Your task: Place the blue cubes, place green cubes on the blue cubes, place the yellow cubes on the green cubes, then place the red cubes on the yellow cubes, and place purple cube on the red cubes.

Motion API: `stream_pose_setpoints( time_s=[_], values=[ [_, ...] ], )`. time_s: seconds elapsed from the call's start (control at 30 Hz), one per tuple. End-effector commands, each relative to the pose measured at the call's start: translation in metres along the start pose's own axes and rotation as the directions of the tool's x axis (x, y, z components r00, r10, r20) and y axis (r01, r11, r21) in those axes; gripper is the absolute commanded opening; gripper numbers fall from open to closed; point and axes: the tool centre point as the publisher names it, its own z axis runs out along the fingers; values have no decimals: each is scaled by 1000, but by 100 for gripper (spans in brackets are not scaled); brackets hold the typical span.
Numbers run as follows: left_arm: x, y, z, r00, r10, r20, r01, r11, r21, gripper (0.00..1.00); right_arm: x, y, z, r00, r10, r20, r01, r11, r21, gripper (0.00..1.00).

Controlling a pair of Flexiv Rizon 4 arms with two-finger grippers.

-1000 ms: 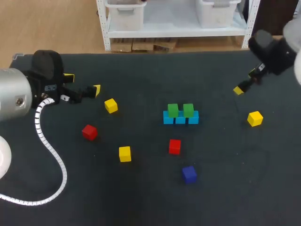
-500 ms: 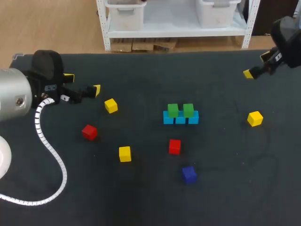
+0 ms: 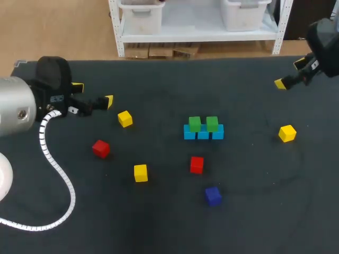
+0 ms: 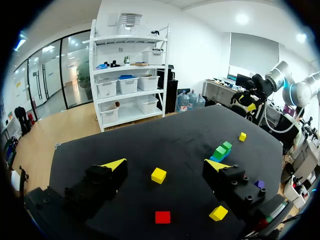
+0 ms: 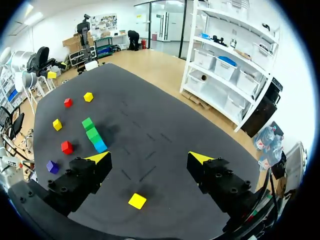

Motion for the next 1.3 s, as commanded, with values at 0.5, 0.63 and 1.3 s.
stream_pose_setpoints(
  time_s=[0.5, 0.63, 1.3],
  values=[
    [4, -27, -7, 989, 109, -102, -105, 993, 45, 100, 0, -1, 0, 1000, 0, 1, 0, 1000, -2, 100],
    [19, -60, -12, 959, 193, -207, -173, 979, 109, 100, 0, -1, 0, 1000, 0, 1, 0, 1000, -2, 100],
    [116, -146, -5, 716, 555, -424, -373, 817, 439, 100, 0, -1, 0, 1000, 0, 1, 0, 1000, -2, 100]
  ],
)
